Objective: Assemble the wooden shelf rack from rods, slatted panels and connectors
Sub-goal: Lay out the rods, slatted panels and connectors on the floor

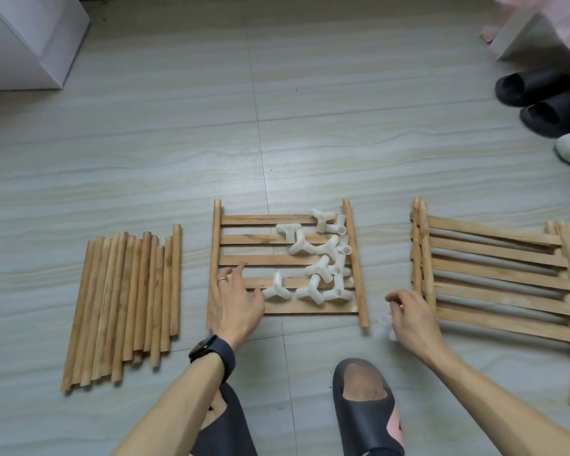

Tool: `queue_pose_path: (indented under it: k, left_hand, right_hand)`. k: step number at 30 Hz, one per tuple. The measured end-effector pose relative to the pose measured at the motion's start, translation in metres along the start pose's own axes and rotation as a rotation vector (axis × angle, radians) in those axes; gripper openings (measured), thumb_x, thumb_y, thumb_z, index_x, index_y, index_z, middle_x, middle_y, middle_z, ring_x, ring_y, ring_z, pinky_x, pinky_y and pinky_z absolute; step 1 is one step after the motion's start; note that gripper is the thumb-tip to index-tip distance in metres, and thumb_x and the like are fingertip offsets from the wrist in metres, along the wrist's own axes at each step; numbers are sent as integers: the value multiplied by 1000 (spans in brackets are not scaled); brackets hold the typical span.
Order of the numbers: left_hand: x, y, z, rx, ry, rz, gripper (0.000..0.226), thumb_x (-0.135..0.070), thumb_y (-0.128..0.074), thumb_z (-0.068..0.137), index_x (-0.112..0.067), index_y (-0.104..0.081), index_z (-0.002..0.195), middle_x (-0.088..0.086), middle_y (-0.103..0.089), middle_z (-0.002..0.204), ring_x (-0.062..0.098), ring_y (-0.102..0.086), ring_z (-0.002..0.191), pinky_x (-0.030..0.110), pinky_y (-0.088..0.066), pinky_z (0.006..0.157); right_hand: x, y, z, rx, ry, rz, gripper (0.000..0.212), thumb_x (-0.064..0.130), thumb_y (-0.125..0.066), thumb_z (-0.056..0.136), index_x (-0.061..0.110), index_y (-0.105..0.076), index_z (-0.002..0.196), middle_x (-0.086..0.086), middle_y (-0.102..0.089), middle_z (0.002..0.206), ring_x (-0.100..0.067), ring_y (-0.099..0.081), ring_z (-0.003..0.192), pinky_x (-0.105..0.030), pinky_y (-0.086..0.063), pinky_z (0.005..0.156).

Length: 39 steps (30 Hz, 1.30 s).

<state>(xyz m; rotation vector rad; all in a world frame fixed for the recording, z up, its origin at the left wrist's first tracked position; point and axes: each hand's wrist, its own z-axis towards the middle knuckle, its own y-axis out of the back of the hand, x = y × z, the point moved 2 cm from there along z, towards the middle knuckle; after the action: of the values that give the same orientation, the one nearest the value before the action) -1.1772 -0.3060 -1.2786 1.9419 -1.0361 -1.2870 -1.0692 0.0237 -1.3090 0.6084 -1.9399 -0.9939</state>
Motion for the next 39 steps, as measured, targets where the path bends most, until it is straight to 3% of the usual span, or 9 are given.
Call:
queue_pose_path:
  k: [4, 8, 11, 16, 21, 26, 30, 35, 39]
  left_hand:
    - [-25, -29, 1, 220, -106, -28, 70, -45, -61, 90, -34, -33, 153, 7, -35, 148, 26, -43, 133, 36, -42, 104]
    - [-39, -46, 9, 378, 63, -364, 68, -46, -66, 86, -39, -38, 147, 10, -42, 143, 19, -49, 116, 32, -45, 96]
    - [-51, -52, 10, 475, 103, -546, 64, -43, -68, 87, -50, -38, 143, 5, -49, 134, 20, -65, 97, 40, -62, 82]
    - [-71, -61, 16, 636, 181, -703, 72, -34, -59, 97, -56, -19, 152, 0, -49, 135, 29, -74, 90, 40, -61, 57]
    - [-80, -66, 14, 581, 281, -877, 52, -20, -58, 98, -45, -44, 141, 11, -61, 128, 25, -65, 90, 53, -59, 87]
    - [-66, -46, 15, 544, 229, -922, 32, -25, -62, 99, -43, -56, 125, -4, -63, 110, 27, -72, 88, 53, -61, 82]
    - [-33, -1, 17, 481, 180, -1019, 36, -30, -73, 93, -43, -60, 124, -13, -51, 116, 5, -75, 81, 44, -64, 74]
    - [53, 68, -2, 473, 301, -1147, 41, -25, -81, 87, -42, -65, 121, 4, -40, 133, 38, -74, 94, 42, -62, 76]
    - [148, 99, -44, 344, 516, -1208, 35, -24, -77, 90, -36, -67, 122, 10, -46, 141, 40, -70, 105, 47, -61, 79]
  right_hand:
    - [41, 8, 11, -127, -189, 368, 13, 23, -54, 103, 26, -63, 111, 3, -67, 112, -16, -61, 102, -35, -49, 89]
    - [80, -8, 22, 155, -362, 687, 27, 34, -59, 101, 22, -59, 125, 0, -64, 119, -21, -66, 106, -45, -56, 96]
    - [96, -24, 21, 362, -391, 733, 50, 24, -62, 97, 34, -47, 144, -1, -63, 128, -23, -68, 109, -48, -61, 89]
    - [114, -36, 25, 380, -399, 805, 68, 18, -64, 96, 44, -34, 151, 1, -54, 144, -28, -71, 108, -47, -64, 74]
    - [139, -42, 23, 390, -494, 961, 48, 17, -64, 99, 42, -50, 137, -7, -55, 135, -34, -72, 97, -58, -62, 71]
    - [164, -38, 19, 351, -439, 947, 32, 11, -61, 101, 33, -63, 124, -9, -50, 135, -29, -73, 92, -39, -62, 62]
    - [210, -37, 14, 440, -281, 908, 31, 11, -60, 102, 28, -63, 127, -6, -54, 127, -14, -70, 93, -30, -62, 65]
    - [282, -67, -20, 651, -129, 755, 28, 15, -58, 103, 31, -63, 126, -8, -56, 125, -18, -65, 95, -33, -64, 71]
    - [332, -135, -83, 835, -131, 717, 28, 17, -55, 105, 28, -61, 130, -3, -51, 137, -21, -58, 112, -35, -64, 74]
